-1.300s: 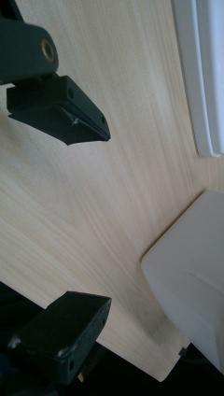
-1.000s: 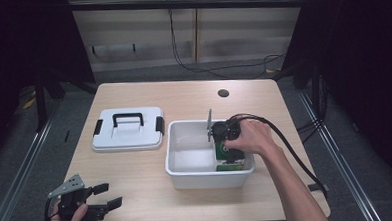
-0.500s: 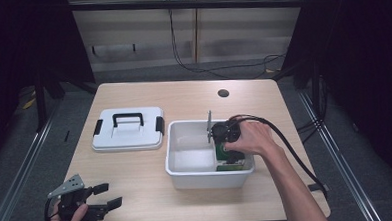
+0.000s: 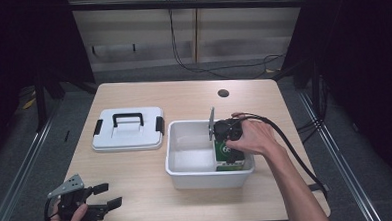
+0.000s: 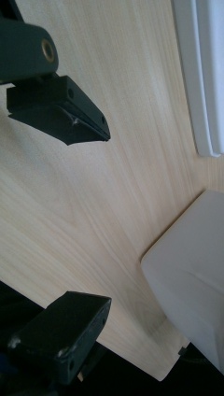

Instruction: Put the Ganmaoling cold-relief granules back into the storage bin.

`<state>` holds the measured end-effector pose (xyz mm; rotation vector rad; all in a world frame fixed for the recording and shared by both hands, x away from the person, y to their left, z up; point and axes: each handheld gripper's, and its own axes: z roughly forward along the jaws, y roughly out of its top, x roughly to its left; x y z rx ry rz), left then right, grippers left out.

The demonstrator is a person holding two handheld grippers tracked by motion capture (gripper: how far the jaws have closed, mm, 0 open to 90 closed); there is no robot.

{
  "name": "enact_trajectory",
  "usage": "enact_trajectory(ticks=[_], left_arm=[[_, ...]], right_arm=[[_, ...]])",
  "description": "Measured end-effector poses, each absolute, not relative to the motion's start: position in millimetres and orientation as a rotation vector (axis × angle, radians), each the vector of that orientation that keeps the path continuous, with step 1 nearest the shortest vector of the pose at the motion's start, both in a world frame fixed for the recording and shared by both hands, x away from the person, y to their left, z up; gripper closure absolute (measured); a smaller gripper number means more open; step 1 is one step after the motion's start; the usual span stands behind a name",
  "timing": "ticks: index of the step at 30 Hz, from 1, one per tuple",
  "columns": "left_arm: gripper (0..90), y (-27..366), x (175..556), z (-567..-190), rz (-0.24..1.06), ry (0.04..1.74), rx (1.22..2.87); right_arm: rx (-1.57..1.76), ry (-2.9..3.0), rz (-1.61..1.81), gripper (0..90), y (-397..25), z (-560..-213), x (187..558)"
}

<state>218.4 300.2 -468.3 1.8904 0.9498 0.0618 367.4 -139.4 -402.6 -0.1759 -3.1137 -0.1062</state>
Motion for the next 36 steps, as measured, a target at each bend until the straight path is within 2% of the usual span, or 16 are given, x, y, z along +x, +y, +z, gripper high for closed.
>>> enact_trajectory(ticks=[12,30,36], left_arm=[[17.0,300,218,-468,0.064,0.952,1.894],[17.0,299,218,-469,0.060,0.953,1.893],[16.9,299,218,-469,0.061,0.952,1.895]], right_arm=[[-0.243,-3.114,-0.233,8.9,-153,-388,366],[-0.381,-3.096,-0.642,9.5,-180,-360,363],[-0.377,-3.082,-0.835,12.3,-189,-352,357]])
